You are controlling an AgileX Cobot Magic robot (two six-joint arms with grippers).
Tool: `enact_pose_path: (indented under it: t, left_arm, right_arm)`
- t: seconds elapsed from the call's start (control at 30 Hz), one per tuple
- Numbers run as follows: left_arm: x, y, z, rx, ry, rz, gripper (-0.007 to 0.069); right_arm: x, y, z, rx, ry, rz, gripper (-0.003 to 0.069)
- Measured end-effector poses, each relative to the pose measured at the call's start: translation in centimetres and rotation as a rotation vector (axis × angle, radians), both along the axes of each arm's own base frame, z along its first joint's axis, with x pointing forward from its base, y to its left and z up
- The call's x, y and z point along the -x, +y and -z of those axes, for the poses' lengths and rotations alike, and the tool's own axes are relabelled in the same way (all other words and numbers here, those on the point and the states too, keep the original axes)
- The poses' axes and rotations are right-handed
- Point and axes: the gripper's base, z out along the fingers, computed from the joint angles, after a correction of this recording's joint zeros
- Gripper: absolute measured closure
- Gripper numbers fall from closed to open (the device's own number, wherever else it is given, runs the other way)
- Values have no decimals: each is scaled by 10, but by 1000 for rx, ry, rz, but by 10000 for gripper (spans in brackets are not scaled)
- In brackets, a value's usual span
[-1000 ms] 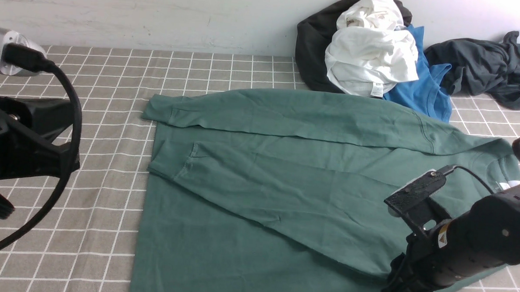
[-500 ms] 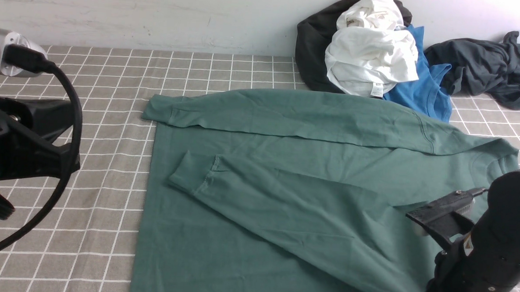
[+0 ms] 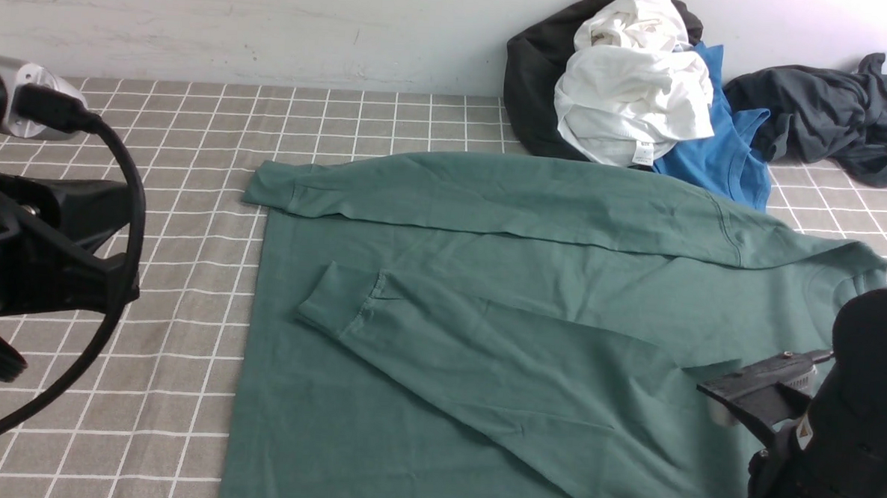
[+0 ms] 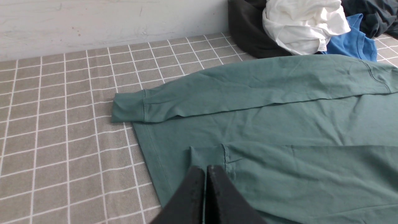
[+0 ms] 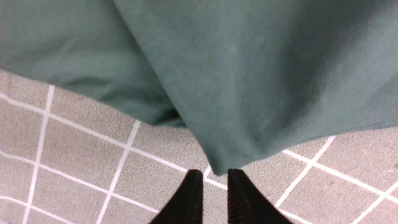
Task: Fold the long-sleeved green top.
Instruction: Use the left arm to drag and place the cuff at the centered position on the left edge of the fabric
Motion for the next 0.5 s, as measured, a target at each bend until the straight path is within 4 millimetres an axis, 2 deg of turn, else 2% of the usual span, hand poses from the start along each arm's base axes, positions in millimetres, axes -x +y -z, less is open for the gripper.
enact_pose_path:
  t: [0.13, 0.17, 0.3, 0.33, 0.37, 0.5]
  left_arm:
    - [-2, -1, 2, -2, 15, 2, 631]
    - [-3, -1, 2, -3, 21, 4, 631]
    - [-21, -8, 15, -26, 168, 44, 631]
    - [-36, -13, 19, -39, 255, 71, 631]
    - [-41, -14, 22, -43, 277, 74, 631]
    - [-99, -25, 30, -39, 434, 88, 631]
  right_arm:
    - [1, -1, -13, -11, -49, -7, 419]
    - [0, -1, -13, -10, -51, -9, 415]
    - [-8, -2, -36, -15, -175, -33, 367]
    - [-15, -1, -46, -26, -248, -30, 361]
    - [-16, 0, -47, -30, -262, -29, 361]
    - [-34, 7, -61, -102, -437, -14, 364]
